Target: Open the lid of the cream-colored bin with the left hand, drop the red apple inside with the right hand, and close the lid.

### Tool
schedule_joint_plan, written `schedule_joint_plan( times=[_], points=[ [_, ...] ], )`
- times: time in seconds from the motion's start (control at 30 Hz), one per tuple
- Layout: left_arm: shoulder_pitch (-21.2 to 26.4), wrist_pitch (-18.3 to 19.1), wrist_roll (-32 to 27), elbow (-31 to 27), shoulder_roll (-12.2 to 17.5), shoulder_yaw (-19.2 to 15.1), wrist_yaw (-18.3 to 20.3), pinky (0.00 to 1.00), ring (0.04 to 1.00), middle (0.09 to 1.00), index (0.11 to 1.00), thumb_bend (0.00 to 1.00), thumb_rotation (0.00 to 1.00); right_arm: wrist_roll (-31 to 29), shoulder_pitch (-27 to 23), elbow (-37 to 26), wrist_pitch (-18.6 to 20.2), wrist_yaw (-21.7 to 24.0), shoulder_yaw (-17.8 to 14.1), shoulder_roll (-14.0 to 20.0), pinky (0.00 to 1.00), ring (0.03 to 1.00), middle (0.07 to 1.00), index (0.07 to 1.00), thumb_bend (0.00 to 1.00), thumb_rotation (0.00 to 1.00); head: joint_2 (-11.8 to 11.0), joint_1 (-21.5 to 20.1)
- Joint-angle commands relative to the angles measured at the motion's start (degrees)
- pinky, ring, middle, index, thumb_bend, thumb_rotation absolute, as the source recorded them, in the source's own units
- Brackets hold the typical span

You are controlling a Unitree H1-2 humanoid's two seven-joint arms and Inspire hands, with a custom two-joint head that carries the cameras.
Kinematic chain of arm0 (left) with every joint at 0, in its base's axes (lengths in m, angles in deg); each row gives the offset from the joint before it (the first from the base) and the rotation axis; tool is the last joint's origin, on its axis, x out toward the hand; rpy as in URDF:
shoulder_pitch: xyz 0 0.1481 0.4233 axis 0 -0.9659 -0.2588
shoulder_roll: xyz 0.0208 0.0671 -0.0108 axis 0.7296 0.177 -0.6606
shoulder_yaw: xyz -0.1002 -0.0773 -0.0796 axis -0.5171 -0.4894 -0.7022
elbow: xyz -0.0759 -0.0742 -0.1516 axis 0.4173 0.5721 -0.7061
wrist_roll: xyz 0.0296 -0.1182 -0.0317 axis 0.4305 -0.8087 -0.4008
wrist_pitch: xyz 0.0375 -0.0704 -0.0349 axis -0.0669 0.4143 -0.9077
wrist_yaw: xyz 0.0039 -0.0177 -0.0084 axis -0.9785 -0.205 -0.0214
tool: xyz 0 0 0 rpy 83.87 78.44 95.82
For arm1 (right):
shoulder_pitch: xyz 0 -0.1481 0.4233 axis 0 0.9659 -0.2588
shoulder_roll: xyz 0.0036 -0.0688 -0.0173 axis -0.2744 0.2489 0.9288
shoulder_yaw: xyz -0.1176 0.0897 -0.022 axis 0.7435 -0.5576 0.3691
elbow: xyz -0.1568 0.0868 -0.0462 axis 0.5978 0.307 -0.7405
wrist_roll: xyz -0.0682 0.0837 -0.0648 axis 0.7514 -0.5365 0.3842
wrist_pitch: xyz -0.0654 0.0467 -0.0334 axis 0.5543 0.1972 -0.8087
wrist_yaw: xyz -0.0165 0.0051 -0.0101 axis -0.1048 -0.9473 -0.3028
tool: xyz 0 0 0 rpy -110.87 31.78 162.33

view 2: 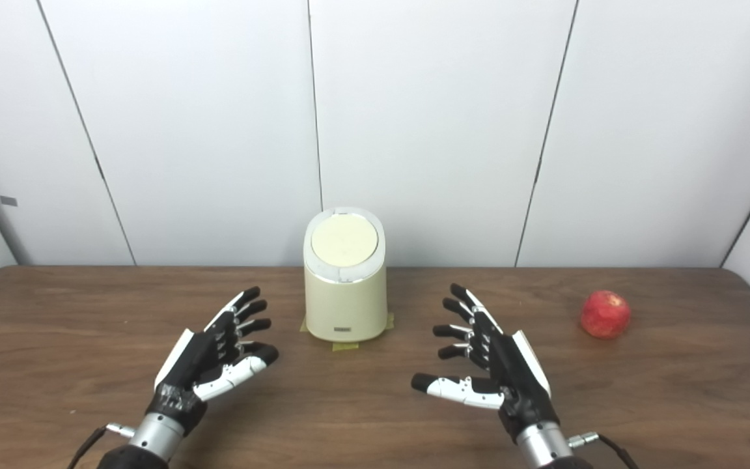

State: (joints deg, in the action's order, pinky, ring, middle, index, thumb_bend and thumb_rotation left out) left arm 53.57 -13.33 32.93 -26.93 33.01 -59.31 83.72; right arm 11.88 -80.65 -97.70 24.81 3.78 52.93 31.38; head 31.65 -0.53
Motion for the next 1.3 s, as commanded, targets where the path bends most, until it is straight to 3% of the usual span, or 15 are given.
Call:
schedule_joint_plan(
  times=[0.0,0.1,0.27,0.43,0.47,0.57,0.83,0.97,1.07,1.27],
  points=[
    [2.9,-3.0,1.9,-2.7,-1.3,-0.4,-2.7,0.89,0.942,0.947,0.967,0.85,0.45,-0.3,-1.9,-1.7,-0.8,0.1,-0.3,0.4,0.63,0.755,0.895,0.925,0.79,0.2,0.1,0.0],
    [5.2,-0.7,3.9,-4.6,-2.4,-0.7,-4.7,0.98,0.993,0.991,0.997,0.89,0.52,-0.5,-2.0,-1.3,-1.2,0.1,-0.4,0.4,0.63,0.758,0.896,0.924,0.79,0.2,-0.6,0.2],
    [10.4,3.9,6.4,-6.1,-3.5,-1.3,-7.0,1.0,1.0,1.0,1.0,0.9,0.52,-0.4,-2.1,-0.5,-1.9,0.3,-0.4,0.8,0.62,0.757,0.897,0.927,0.79,0.21,-1.1,0.5],
    [17.7,10.6,11.0,-5.3,-3.9,-0.9,-9.6,0.98,1.0,1.0,1.0,0.88,0.44,-0.6,-2.2,0.0,-2.5,0.3,-0.5,0.8,0.62,0.758,0.9,0.926,0.79,0.22,-1.3,0.8],
    [18.9,11.5,11.1,-4.8,-3.9,-0.9,-9.6,0.95,1.0,1.0,1.0,0.88,0.41,-0.7,-2.2,0.1,-2.6,0.2,-0.5,0.8,0.62,0.758,0.898,0.926,0.8,0.22,-1.4,0.7],
    [22.3,13.1,12.1,-2.6,-3.5,-0.4,-9.6,0.98,1.0,1.0,1.0,0.9,0.37,-0.6,-2.2,0.1,-2.6,0.2,-0.4,0.7,0.63,0.755,0.897,0.924,0.8,0.21,-1.4,0.8],
    [29.8,14.7,17.4,4.7,-1.6,2.1,-10.4,0.99,1.0,1.0,1.0,0.96,0.38,-1.5,-1.9,0.3,-4.2,0.1,-0.5,0.3,0.61,0.741,0.897,0.922,0.8,0.22,-1.5,0.9],
    [33.1,14.9,20.7,9.3,-0.2,4.0,-10.9,0.79,0.996,1.0,1.0,0.99,0.38,-0.9,-1.9,0.4,-3.8,-0.3,-0.5,0.3,0.61,0.738,0.902,0.919,0.81,0.22,-1.5,0.8],
    [34.8,14.6,22.9,12.6,0.4,5.4,-11.7,0.79,1.0,1.0,1.0,1.0,0.36,-0.7,-1.9,0.6,-3.8,-0.1,-0.4,0.5,0.61,0.745,0.908,0.923,0.8,0.22,-1.5,0.9],
    [36.6,12.5,24.0,18.9,0.7,6.3,-13.4,0.93,1.0,1.0,1.0,1.0,0.36,-0.7,-1.9,1.1,-4.2,-0.2,-0.3,0.1,0.6,0.745,0.922,0.929,0.81,0.24,-1.6,0.3]
  ],
)
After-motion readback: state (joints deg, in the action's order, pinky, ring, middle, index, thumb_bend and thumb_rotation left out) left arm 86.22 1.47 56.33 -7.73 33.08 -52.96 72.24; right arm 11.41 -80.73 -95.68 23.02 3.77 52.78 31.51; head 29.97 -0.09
